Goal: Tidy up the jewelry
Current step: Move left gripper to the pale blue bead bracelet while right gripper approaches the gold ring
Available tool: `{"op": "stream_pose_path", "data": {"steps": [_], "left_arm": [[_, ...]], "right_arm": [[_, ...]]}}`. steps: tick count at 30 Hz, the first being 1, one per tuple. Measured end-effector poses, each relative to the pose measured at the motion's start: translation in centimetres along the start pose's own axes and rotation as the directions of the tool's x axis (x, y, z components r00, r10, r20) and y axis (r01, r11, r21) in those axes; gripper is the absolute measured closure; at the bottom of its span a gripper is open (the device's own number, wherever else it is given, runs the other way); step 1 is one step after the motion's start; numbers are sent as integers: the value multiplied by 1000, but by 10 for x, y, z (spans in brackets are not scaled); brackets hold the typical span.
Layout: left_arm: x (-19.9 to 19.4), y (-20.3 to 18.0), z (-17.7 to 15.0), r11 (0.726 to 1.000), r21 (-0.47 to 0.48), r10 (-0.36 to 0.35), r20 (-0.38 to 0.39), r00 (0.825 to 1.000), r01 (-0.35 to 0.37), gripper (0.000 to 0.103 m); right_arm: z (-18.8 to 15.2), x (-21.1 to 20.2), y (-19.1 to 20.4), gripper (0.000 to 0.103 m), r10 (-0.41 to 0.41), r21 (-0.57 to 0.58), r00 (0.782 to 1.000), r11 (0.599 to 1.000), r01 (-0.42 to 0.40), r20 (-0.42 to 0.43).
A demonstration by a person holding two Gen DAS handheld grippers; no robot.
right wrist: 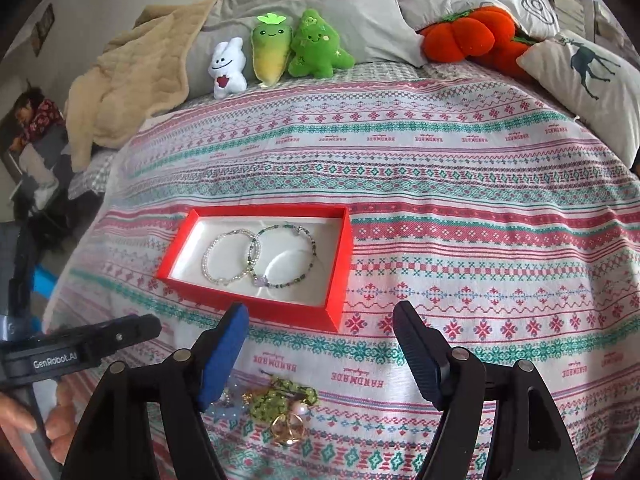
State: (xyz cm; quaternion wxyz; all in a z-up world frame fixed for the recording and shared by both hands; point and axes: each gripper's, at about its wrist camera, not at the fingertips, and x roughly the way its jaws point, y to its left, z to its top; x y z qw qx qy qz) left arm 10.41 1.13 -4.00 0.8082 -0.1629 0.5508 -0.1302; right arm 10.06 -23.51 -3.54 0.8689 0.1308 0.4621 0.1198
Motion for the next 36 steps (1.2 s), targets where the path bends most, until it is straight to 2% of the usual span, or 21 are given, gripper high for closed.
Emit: {"op": "stream_pose_path", "data": {"steps": [8,14,19,23,26,28,31,34,36], "left_arm": [[7,4,-22,999,-32,18,-48,999,-19,46],[10,5,-30,994,-51,90,-44,995,-92,46],[19,8,-35,994,-102,21,-93,995,-31,46],[23,5,-36,994,-106,23,-95,995,-33,46],[27,4,-36,991,-130,15,-99,995,-28,47],[30,4,-36,990,-134,33,-104,994,-47,52],[36,0,-36,990,-130,42,-107,993,-56,53],[38,-2,-35,990,-127,45,-100,994,-57,54],[41,-5,-34,991,-119,51,-95,994,-62,59]], "right_arm": [[-8,-2,2,27,7,-5,999,1000,-7,-35],[-18,2,-5,27,14,4,997,1000,-14,-77],[-26,7,-9,28,0,-1,993,1000,0,-119],[-32,9,-10,29,23,7,989,1000,-23,-148],[-34,8,-7,37,55,12,985,998,-54,-162],[-36,9,-5,45,73,14,981,997,-71,-182],[-39,12,-2,54,94,14,975,996,-93,-203],[-40,12,-2,57,104,20,973,995,-102,-208],[-40,12,-3,57,111,23,971,994,-109,-212]]}}
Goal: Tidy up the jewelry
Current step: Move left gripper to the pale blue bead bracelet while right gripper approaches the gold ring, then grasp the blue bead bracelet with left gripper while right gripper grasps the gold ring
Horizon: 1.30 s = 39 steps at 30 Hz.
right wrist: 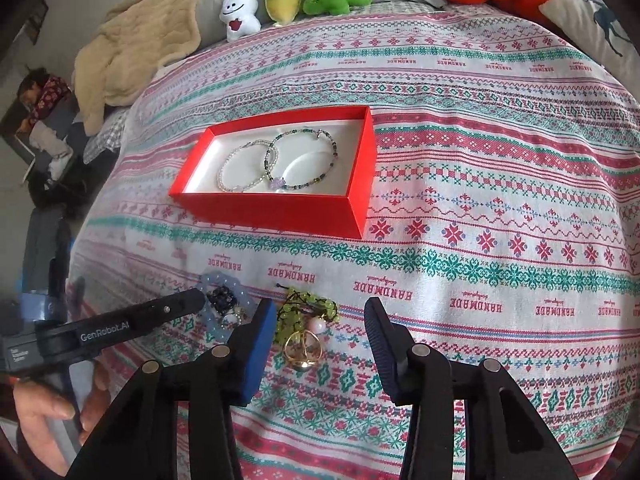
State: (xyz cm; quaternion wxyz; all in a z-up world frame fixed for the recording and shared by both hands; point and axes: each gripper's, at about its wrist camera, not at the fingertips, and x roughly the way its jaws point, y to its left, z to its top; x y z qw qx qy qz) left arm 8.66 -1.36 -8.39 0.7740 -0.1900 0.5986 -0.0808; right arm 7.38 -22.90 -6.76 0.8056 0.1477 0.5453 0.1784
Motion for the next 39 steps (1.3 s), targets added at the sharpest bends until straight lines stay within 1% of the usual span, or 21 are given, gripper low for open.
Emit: {"op": "stream_pose_path", "data": {"steps": [2,3,6,10,12,13,14,15,19,23,29,33,35,37,39], "left_arm": [[4,-3,0,1000,11,11,0,1000,-11,73],[6,-5,0,1000,14,8,-4,1000,-8,75],[12,-8,1,1000,9,4,-10,1000,-3,76],[18,-16,6,1000,6,0,3,1000,0,76],[21,-22,8,1000,18,16,11,1000,-16,76],[22,-24,9,999,30,27,15,1000,-27,81],[24,-28,9,998,43,43,21,999,-44,89],[25,-31,9,997,53,54,24,998,-56,90],[27,-39,11,995,79,66,27,997,-68,90],[23,-42,11,993,97,58,29,998,-61,90],[12,-49,9,989,135,47,58,997,-55,90],[6,-50,8,987,151,38,67,997,-47,90],[4,-48,7,986,158,35,71,997,-46,90],[-1,-44,3,985,164,34,78,996,-47,90],[-6,-42,2,984,171,30,86,996,-45,90]], "right_arm": [[-1,1,0,57,-6,-5,1000,1000,6,-4],[-2,2,1,57,-10,-9,1000,1000,9,-6],[-4,5,4,57,-21,-21,1000,1000,21,-12],[-4,6,5,57,-19,-27,1000,999,19,-14],[-4,7,6,57,-18,-30,1000,999,18,-19],[-5,7,6,57,-19,-32,1000,999,18,-22],[-5,8,6,57,-21,-34,999,999,20,-26],[-5,9,7,57,-23,-38,999,999,22,-31],[-6,13,7,57,-28,-47,998,999,26,-48],[-9,18,10,57,-36,-66,997,997,31,-69],[-14,34,17,57,-44,-95,991,995,32,-123],[-18,43,27,57,-72,-132,988,990,53,-139],[-19,49,31,62,-104,-151,984,985,82,-145],[-19,51,34,78,-142,-170,980,978,118,-137],[-17,49,33,78,-141,-165,982,979,119,-129]]}}
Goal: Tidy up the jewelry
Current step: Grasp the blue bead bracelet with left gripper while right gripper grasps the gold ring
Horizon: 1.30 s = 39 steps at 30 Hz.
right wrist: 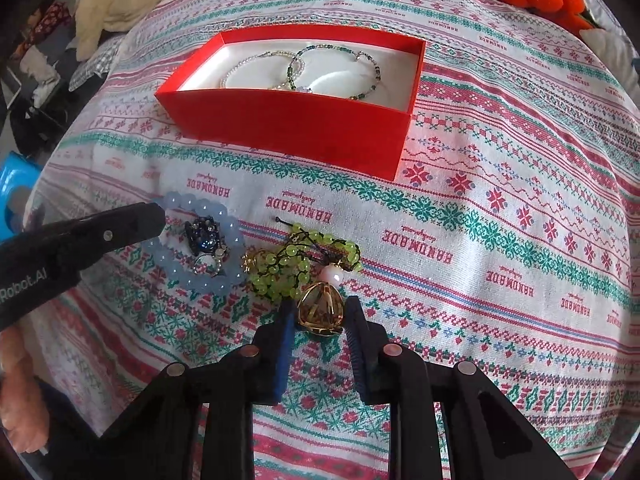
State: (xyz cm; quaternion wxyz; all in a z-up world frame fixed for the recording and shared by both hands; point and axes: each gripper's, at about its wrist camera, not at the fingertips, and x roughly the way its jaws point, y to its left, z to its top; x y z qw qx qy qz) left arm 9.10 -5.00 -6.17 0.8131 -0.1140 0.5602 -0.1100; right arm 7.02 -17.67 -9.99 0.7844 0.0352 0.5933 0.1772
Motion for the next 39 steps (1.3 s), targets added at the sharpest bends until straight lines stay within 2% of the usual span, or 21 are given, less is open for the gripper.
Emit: {"op": "stream_pose_path", "data": {"steps": [11,24,30,39], "left_arm": [[-42,8,-2,995,45,-96,55,994,94,90],[-81,17,5,982,75,-180,122,976,172,90],[-84,18,16,980,48,-196,134,971,192,90],[-86,14,41,971,37,-241,181,954,238,90]], "right_arm": [[0,-25,-32,78,63,81,997,994,-67,52],[1,-44,-31,78,101,87,986,990,-113,129],[6,-46,-34,78,128,116,980,982,-146,152],[21,-49,-42,78,158,178,969,965,-192,189]]}}
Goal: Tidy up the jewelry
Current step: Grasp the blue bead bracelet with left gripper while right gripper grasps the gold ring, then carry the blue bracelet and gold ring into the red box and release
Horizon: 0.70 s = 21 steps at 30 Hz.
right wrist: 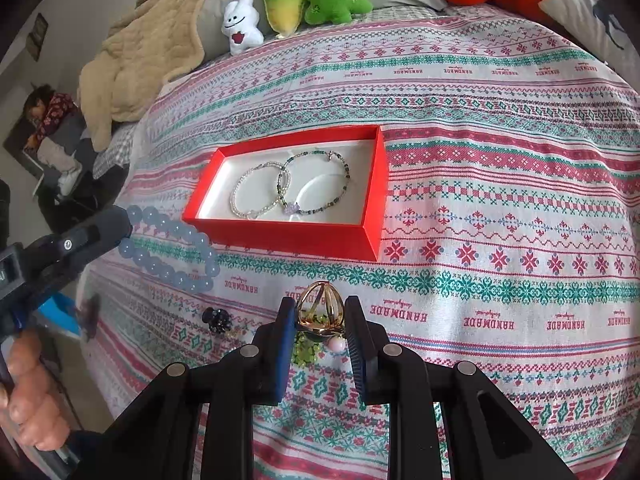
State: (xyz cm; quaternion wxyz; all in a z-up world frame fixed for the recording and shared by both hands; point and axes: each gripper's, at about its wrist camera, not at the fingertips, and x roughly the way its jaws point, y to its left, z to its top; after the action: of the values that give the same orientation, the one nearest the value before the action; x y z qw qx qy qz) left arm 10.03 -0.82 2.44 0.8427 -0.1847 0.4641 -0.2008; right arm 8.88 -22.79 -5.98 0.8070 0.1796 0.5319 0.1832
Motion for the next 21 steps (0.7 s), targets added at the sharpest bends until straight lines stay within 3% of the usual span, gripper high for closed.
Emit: {"op": "stream_pose_path", "data": {"steps": [13,21], "left_arm": [[17,-3,22,997,-29,-66,48,997,67,90],[37,4,33,996,-55,-62,47,997,64,90]], "right_arm": [[25,0,-8,78,33,82,997,996,-39,68],[45,8,-13,78,34,108,994,993,-45,105]]}}
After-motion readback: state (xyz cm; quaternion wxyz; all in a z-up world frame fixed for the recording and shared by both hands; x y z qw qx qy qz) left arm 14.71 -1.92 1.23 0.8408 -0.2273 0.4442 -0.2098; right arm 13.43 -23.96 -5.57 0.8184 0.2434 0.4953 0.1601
